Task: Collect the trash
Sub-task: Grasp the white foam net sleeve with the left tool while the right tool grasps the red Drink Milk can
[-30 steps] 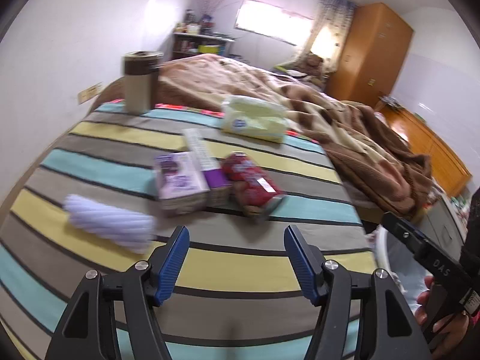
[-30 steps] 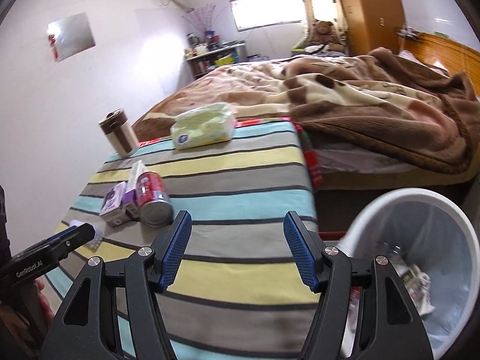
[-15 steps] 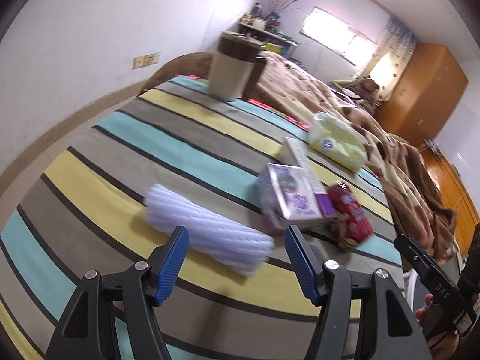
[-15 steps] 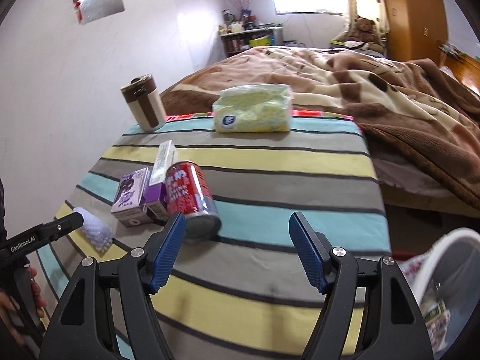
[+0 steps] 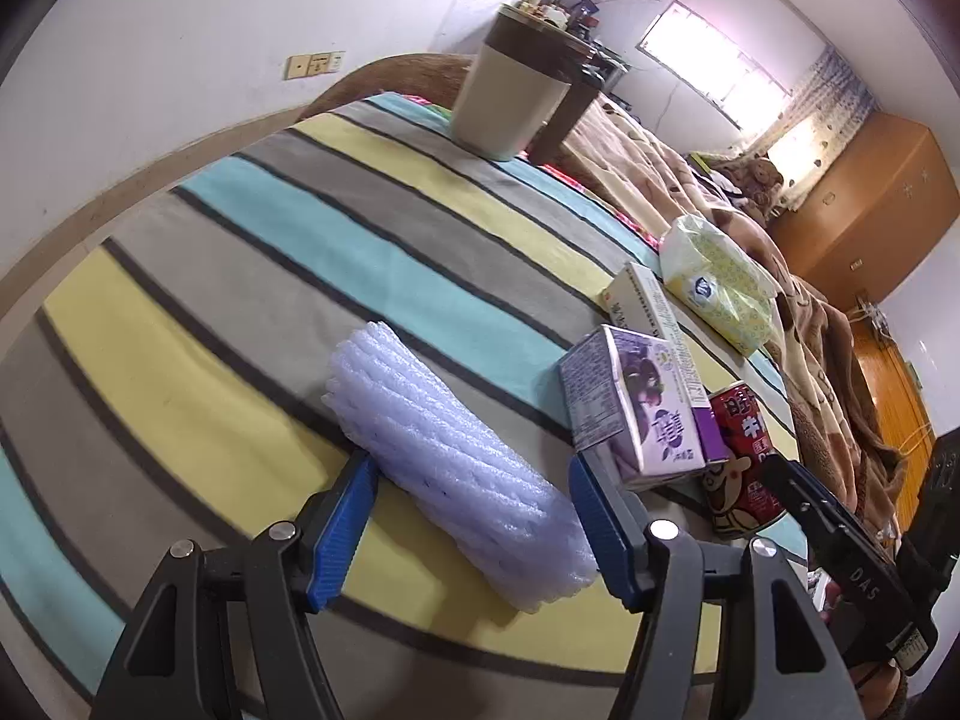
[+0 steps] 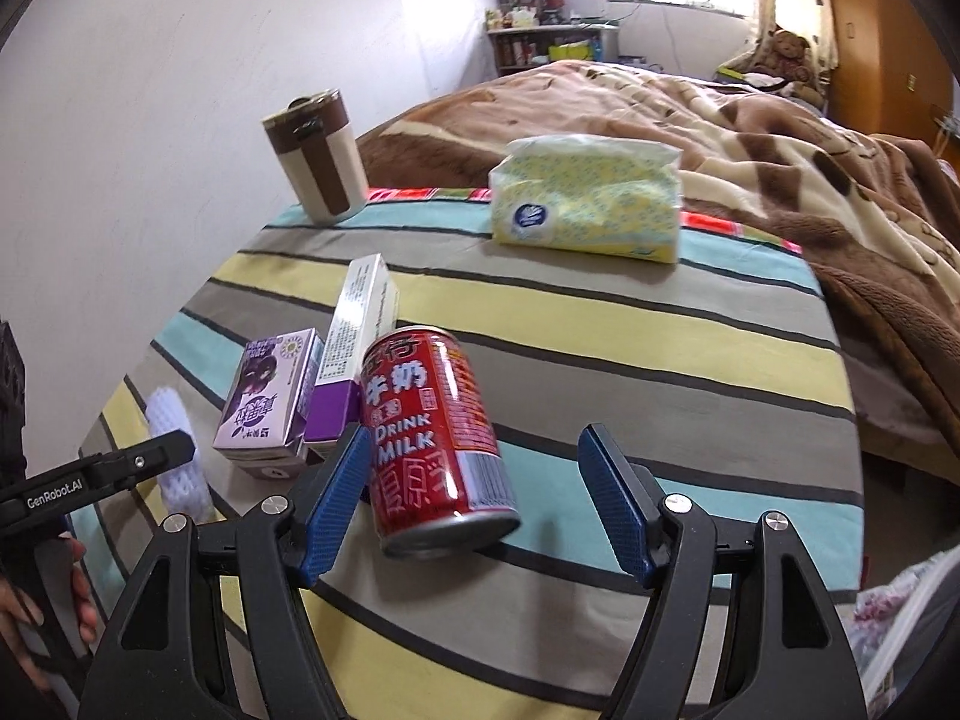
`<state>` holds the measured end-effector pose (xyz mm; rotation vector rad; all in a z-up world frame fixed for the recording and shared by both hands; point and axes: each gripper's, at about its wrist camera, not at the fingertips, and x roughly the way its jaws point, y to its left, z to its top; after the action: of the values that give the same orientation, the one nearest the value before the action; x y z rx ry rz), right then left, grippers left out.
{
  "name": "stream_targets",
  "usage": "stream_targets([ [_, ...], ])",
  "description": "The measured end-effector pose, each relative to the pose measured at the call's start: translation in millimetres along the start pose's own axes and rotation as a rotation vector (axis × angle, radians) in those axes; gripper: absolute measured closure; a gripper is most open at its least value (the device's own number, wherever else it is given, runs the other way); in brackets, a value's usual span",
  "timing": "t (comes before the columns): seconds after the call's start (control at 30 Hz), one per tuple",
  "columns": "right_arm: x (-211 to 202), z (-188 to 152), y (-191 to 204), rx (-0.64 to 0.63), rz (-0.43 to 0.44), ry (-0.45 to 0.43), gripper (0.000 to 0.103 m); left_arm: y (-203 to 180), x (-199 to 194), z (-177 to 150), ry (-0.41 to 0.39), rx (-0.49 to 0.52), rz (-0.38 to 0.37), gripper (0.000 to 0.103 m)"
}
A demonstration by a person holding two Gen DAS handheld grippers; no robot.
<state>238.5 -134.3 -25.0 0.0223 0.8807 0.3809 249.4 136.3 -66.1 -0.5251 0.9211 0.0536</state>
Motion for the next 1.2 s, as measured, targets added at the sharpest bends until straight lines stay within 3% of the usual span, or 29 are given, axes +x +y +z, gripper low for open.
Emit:
stream_targets([
  [0.43, 12.9, 2.5, -0.6, -0.033, -0.001, 0.046, 0.031, -31.7, 20.6, 4.8, 0.025, 0.117, 0.047, 0.037],
  [0.57, 17.6, 3.3, 0.7, -0.040, -0.020, 0.056, 0.048, -37.0, 25.1, 6.2, 0.024, 0.173, 0.094, 0.043],
  [0.73, 20.8, 0.8, 0.2, -0.039, -0.036, 0.060, 0.049, -41.1, 29.3, 7.7, 0.025, 0.232, 0.141, 0.051],
  [0.93, 16.2, -3.4, -0.2, -0.025, -0.047, 0.048, 0.049, -37.1, 22.7, 3.5, 0.013, 0.230, 0.130, 0.072],
  [1.2, 3.4, -10.2, -2.3, 0.011, -0.044, 0.020, 0.049, -42.0, 12.8, -8.9, 0.005, 0.246, 0.102, 0.075],
])
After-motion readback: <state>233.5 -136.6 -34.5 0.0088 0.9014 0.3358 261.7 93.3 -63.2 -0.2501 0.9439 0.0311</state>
